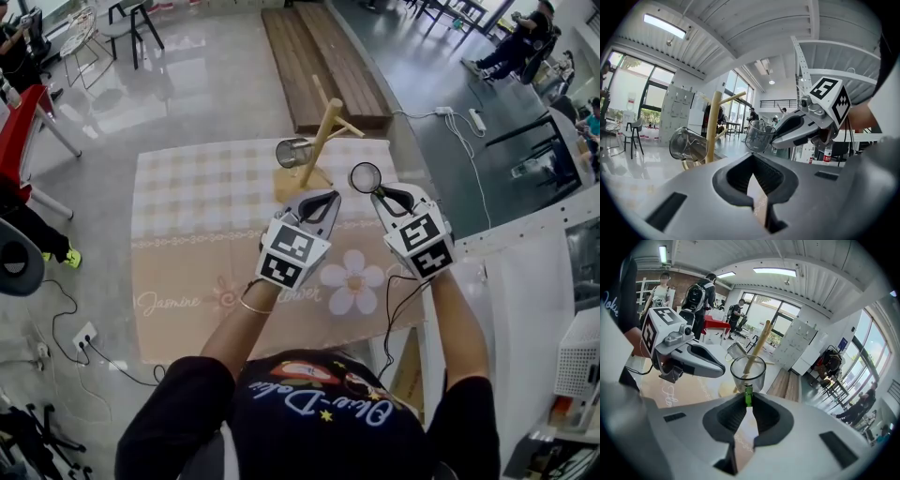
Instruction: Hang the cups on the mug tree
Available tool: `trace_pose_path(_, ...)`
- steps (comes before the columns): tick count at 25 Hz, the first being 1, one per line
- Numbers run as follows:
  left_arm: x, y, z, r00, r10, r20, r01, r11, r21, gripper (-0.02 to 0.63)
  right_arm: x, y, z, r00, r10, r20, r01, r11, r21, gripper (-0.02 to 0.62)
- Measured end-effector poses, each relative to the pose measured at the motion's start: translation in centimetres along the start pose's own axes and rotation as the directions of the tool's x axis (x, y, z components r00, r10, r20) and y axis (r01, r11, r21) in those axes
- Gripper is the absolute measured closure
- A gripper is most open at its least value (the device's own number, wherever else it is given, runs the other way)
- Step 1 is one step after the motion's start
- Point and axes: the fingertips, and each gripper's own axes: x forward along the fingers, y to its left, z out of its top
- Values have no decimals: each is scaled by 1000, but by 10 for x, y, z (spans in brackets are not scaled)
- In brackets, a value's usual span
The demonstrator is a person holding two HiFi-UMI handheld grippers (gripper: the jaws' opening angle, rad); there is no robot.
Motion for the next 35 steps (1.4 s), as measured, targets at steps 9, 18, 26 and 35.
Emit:
trace_pose_path(9, 10, 7, 3, 1000, 10, 15, -9, 1000, -27, 603, 12, -12, -4, 999, 4, -32, -4, 1000, -21, 549)
trace_pose_path(18, 17, 12, 4, 1000, 7, 12, -7, 999, -45, 603, 23, -22, -5, 998, 9, -56, -11, 999, -42, 549)
trace_pose_path(26, 15, 23, 4, 998, 53, 27, -52, 998, -32, 603, 36, -32, -11, 996, 27, -85, -29, 999, -23, 549)
trace_pose_path(35, 16, 29, 2, 997, 74, 31, -72, 995, -64, 603, 47, -36, -15, 991, 42, -124, -49, 997, -53, 549)
